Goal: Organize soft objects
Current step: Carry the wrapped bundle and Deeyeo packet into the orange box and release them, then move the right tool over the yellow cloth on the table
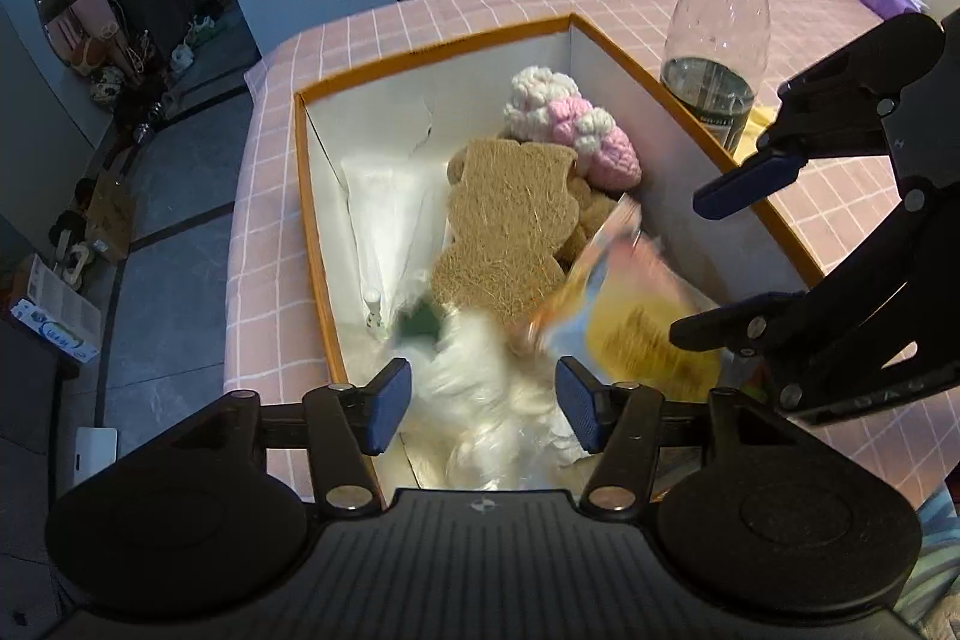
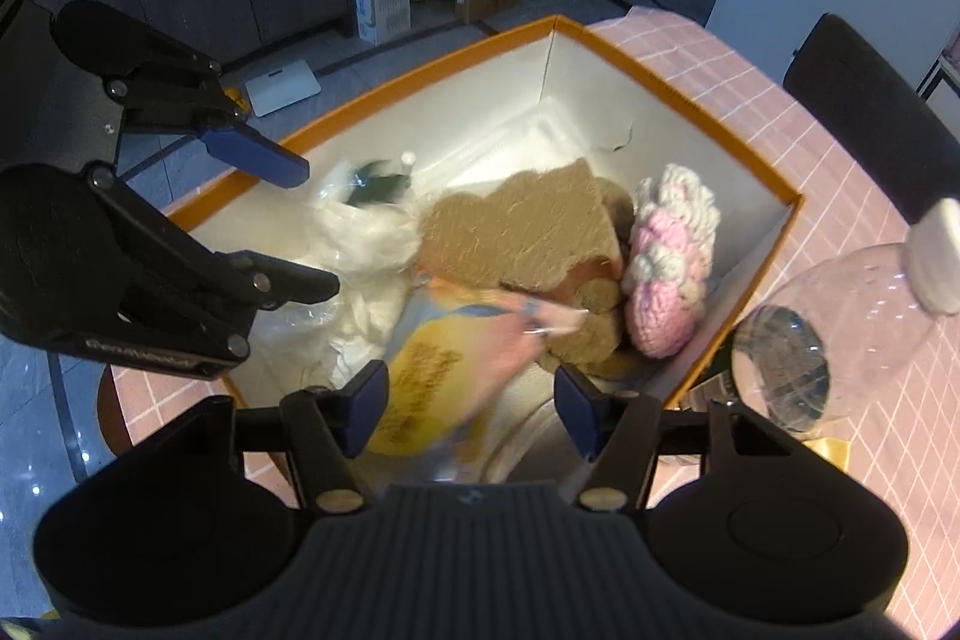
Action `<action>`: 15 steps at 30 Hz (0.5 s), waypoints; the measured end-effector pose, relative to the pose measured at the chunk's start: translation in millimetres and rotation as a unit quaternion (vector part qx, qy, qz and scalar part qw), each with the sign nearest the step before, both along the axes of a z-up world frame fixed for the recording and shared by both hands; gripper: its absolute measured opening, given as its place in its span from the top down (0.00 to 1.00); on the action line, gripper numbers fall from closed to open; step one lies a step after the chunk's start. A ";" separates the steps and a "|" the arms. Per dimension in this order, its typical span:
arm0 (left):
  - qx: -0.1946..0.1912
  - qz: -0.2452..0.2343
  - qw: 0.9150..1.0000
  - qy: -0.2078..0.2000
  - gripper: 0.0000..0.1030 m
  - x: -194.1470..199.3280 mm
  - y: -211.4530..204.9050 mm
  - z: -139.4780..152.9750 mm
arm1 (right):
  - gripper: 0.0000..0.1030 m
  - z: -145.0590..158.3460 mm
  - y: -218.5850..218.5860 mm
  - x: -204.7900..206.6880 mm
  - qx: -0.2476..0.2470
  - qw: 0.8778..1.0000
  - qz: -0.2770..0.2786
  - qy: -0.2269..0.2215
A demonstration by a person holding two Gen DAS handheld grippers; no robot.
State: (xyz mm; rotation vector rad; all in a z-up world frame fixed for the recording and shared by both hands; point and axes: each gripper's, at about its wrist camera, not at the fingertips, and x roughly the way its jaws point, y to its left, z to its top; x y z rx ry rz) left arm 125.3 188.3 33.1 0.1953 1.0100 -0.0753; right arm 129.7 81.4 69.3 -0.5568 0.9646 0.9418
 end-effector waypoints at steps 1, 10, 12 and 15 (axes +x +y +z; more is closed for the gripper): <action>0.002 0.003 1.000 -0.002 0.53 0.6 0.1 -0.9 | 0.58 -2.0 -0.1 0.1 -0.003 1.000 0.001 0.001; 0.010 0.027 1.000 -0.001 0.77 12.1 7.2 -20.6 | 0.84 -33.5 8.8 2.4 -0.021 0.999 0.001 0.031; 0.014 0.028 1.000 -0.003 0.77 10.9 6.5 -21.3 | 0.84 -38.5 9.1 2.8 -0.022 0.999 -0.004 0.034; 0.011 0.032 0.999 -0.017 0.77 5.3 4.8 -15.3 | 0.84 -33.0 2.7 1.1 -0.010 0.999 -0.008 0.031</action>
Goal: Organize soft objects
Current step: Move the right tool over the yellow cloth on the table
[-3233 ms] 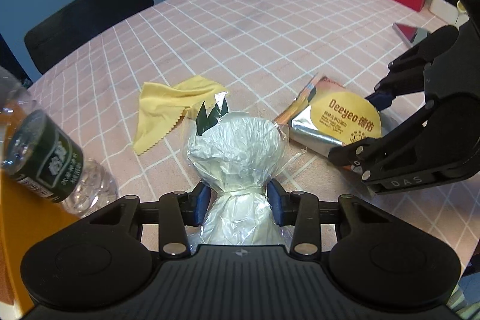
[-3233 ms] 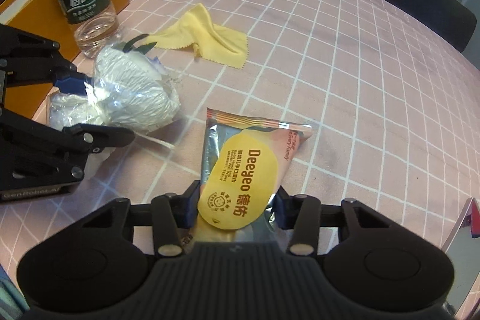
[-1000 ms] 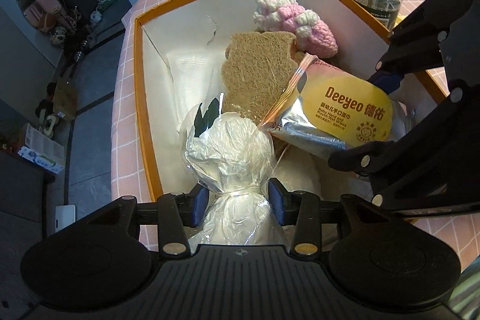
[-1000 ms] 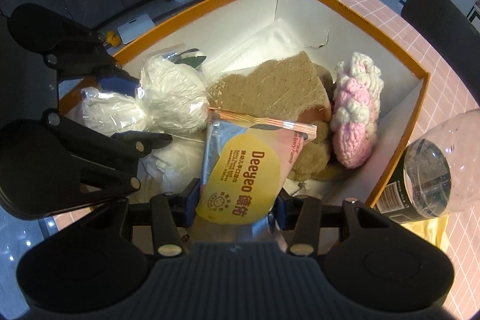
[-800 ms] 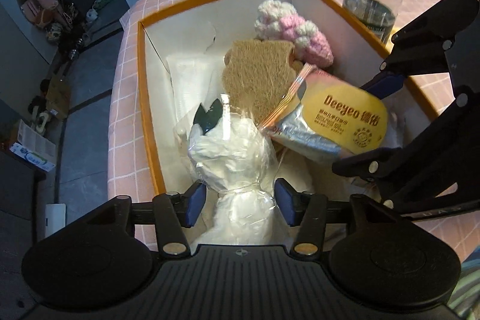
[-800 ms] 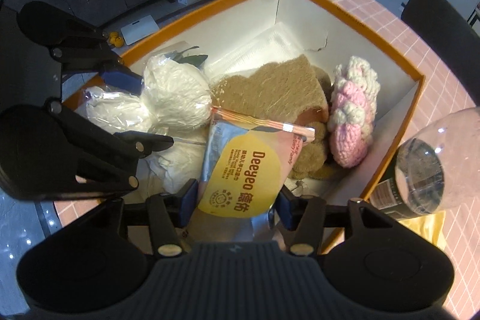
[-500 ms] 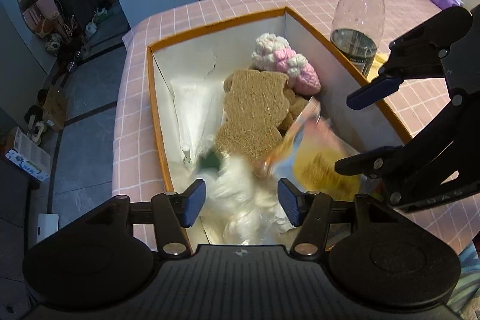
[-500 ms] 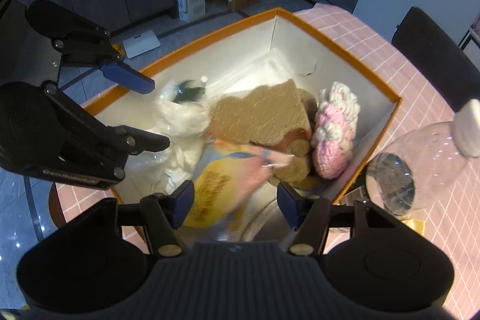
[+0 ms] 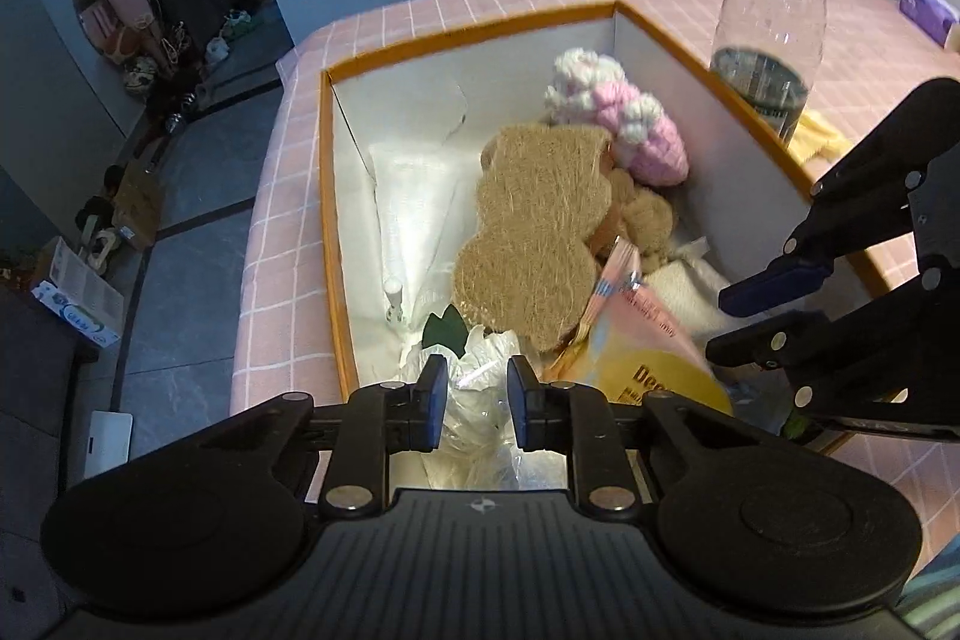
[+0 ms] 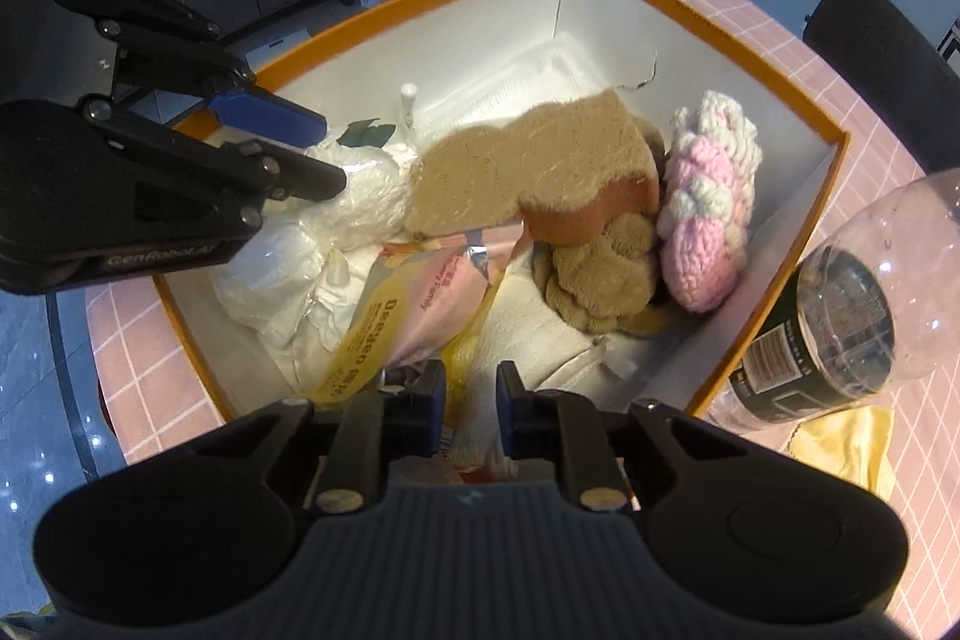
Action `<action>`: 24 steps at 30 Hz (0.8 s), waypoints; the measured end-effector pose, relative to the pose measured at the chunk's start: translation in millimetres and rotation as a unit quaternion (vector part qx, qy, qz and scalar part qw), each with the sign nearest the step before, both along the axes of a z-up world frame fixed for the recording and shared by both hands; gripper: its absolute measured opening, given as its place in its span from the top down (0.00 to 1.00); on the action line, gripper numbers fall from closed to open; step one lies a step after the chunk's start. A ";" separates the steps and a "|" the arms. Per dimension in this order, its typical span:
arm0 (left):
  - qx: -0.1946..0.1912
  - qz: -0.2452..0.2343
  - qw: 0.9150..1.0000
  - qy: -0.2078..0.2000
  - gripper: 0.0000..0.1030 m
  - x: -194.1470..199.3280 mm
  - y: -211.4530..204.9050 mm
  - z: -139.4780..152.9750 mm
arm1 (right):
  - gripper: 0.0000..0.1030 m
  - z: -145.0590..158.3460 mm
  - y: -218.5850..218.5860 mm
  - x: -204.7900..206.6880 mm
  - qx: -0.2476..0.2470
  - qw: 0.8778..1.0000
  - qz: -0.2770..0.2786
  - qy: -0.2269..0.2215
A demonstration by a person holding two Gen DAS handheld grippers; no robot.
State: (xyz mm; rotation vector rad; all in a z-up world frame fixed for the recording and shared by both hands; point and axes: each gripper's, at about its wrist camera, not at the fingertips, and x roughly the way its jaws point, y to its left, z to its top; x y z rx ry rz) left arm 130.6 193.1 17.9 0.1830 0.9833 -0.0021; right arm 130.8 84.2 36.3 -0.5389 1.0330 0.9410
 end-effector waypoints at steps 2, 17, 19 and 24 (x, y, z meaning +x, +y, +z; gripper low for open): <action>-0.006 -0.004 1.000 -0.019 0.77 -7.0 -3.1 9.2 | 0.84 11.2 -8.2 -2.0 0.016 1.000 -0.001 -0.006; 0.008 -0.179 0.975 -0.134 0.75 -32.3 -128.4 58.2 | 0.83 88.3 -162.0 -3.7 0.094 0.985 -0.113 -0.094; 0.008 -0.196 0.972 -0.132 0.75 -24.9 -146.9 54.4 | 0.79 85.7 -184.5 0.0 0.092 0.982 -0.136 -0.097; 0.008 -0.235 0.965 -0.118 0.62 -1.4 -190.0 37.3 | 0.67 67.3 -233.9 14.5 0.080 0.975 -0.186 -0.093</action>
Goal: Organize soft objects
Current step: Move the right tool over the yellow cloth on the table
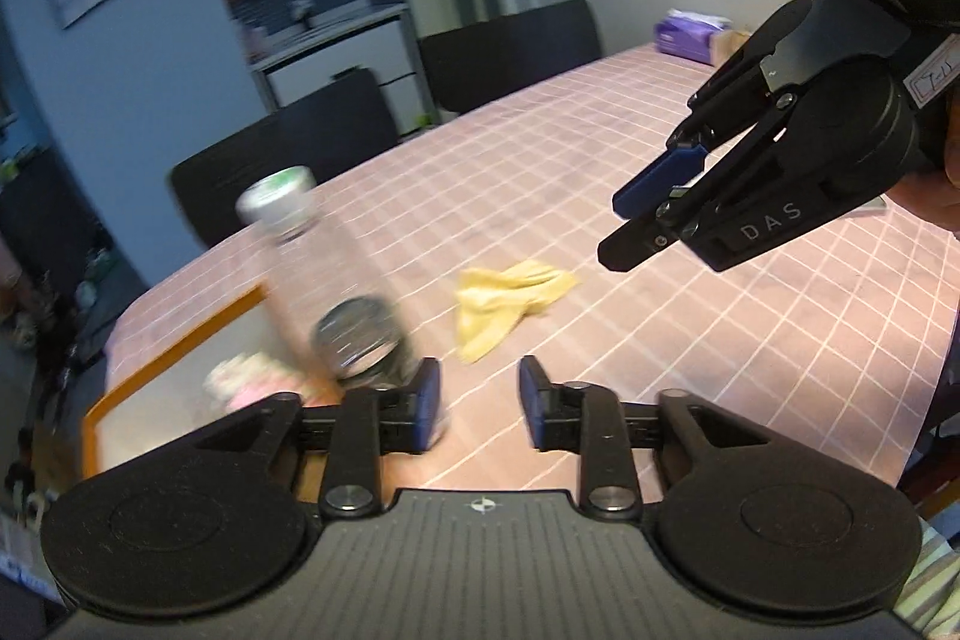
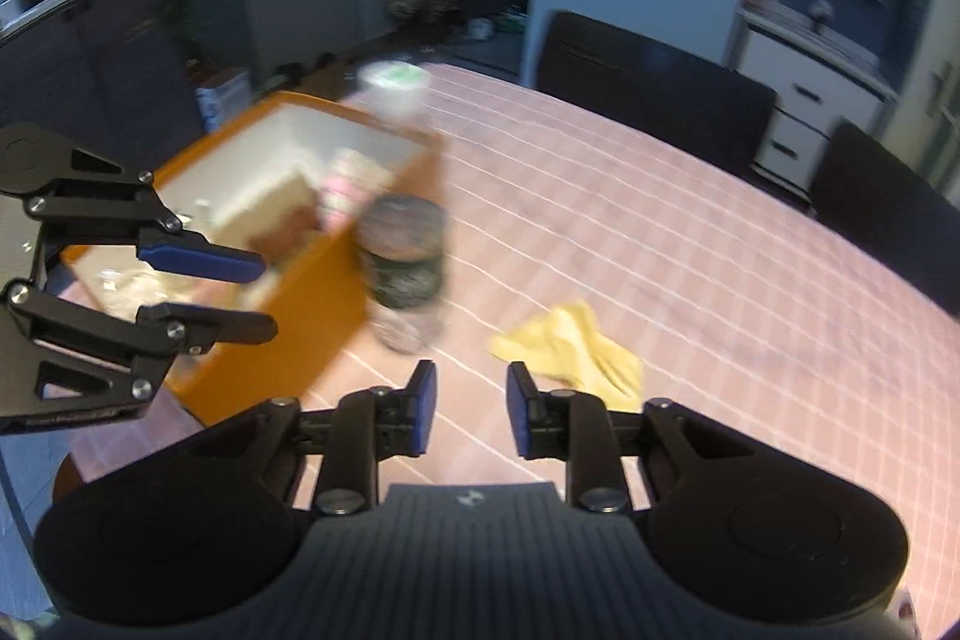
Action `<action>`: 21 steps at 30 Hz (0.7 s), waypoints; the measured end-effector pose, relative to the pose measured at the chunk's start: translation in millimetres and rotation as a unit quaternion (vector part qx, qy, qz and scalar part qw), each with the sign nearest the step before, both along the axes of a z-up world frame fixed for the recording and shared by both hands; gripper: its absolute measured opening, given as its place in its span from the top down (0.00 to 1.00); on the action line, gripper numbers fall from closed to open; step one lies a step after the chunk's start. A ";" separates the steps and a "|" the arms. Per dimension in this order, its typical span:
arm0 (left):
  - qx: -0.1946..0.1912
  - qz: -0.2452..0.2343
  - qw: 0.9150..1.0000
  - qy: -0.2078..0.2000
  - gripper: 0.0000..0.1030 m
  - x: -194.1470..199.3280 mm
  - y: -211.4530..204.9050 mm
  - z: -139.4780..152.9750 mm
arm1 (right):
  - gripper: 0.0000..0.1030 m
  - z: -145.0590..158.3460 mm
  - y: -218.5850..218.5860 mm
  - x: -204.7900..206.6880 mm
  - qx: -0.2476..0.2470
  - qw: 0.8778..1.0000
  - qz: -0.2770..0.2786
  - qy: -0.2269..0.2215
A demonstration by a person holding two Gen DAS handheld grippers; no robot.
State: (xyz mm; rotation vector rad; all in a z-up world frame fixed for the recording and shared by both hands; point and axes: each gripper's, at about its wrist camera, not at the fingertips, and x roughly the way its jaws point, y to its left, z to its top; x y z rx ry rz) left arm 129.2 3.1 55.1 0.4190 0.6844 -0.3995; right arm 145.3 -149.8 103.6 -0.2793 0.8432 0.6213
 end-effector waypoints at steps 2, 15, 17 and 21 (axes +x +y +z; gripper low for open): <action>0.002 -0.002 1.000 0.011 0.56 10.5 -18.2 -7.9 | 0.62 -10.1 -16.7 9.1 -0.005 1.000 -0.019 0.005; -0.017 0.014 0.999 0.042 0.35 42.7 -48.5 -47.3 | 0.30 -84.5 -90.0 45.6 -0.013 0.997 -0.061 0.034; -0.024 0.046 0.997 0.052 0.35 41.6 -41.3 -56.8 | 0.29 -94.1 -87.6 51.5 -0.007 0.998 -0.048 0.036; -0.030 0.097 0.993 0.063 0.35 41.8 -31.4 -70.0 | 0.24 -107.6 -70.3 67.7 0.007 0.999 -0.013 0.033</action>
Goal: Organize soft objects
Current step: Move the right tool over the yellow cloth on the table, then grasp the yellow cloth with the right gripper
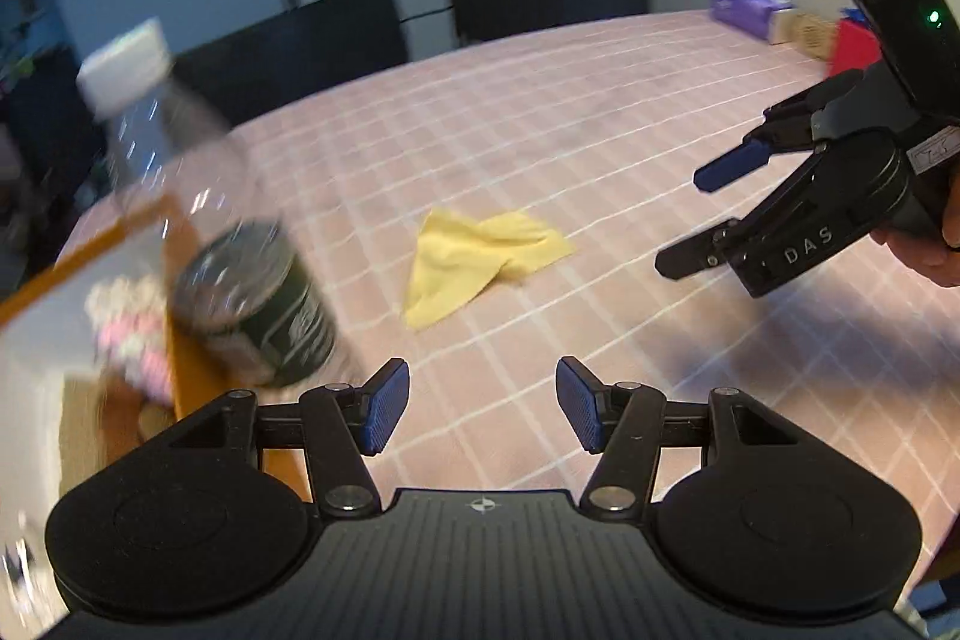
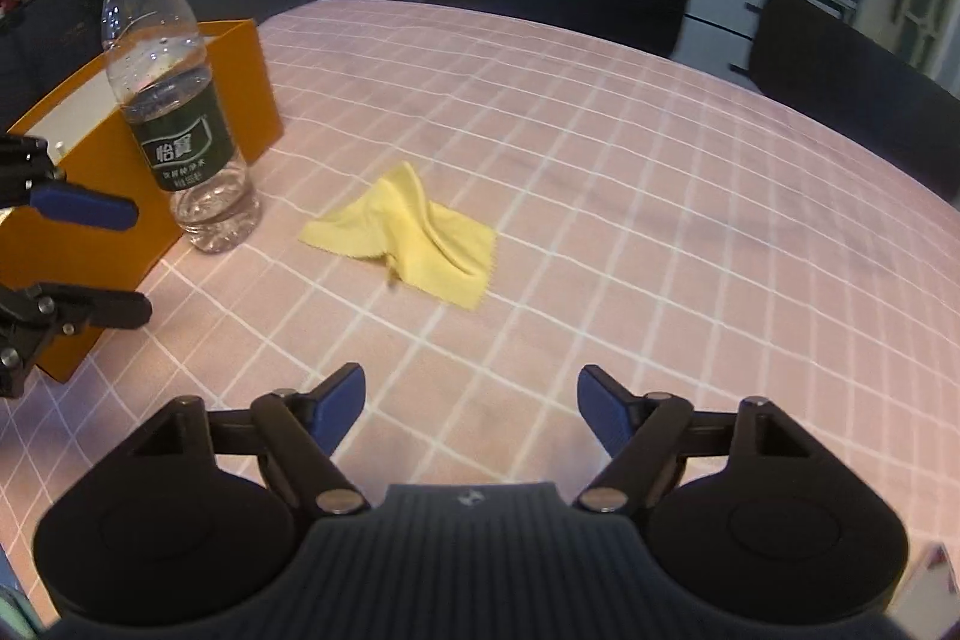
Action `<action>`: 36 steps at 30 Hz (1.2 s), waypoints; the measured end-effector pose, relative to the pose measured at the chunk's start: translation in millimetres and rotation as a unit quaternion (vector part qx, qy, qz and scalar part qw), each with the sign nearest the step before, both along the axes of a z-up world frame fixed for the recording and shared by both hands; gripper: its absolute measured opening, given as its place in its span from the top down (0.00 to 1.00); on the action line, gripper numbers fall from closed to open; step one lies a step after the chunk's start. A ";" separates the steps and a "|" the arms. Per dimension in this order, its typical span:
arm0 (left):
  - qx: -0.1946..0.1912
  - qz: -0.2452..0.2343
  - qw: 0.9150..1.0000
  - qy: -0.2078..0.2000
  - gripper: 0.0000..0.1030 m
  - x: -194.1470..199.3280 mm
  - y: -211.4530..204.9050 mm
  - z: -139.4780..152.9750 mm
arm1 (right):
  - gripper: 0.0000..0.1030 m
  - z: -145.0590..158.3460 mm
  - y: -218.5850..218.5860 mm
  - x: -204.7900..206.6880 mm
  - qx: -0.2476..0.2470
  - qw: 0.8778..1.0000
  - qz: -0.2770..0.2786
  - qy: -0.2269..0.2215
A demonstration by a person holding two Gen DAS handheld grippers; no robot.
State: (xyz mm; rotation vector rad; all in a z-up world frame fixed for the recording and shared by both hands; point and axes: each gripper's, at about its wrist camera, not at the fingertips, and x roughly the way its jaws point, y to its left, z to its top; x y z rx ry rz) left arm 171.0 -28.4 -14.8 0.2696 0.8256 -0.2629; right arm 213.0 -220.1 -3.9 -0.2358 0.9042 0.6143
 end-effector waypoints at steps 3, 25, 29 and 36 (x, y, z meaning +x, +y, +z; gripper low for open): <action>0.002 0.039 0.999 0.011 0.35 4.0 3.9 -11.6 | 0.24 -8.4 18.7 14.7 0.004 1.000 0.027 -0.005; -0.054 0.111 0.992 -0.008 0.35 -6.7 8.6 -20.6 | 0.54 -53.4 91.0 65.0 -0.011 0.998 0.059 -0.018; -0.071 0.111 0.991 -0.014 0.35 -15.8 12.8 -17.3 | 0.76 -51.3 93.3 61.7 -0.020 0.998 0.051 -0.027; -0.106 0.093 0.990 -0.032 0.36 -42.5 22.4 -5.1 | 0.96 -46.5 100.5 43.5 -0.062 0.996 0.038 -0.048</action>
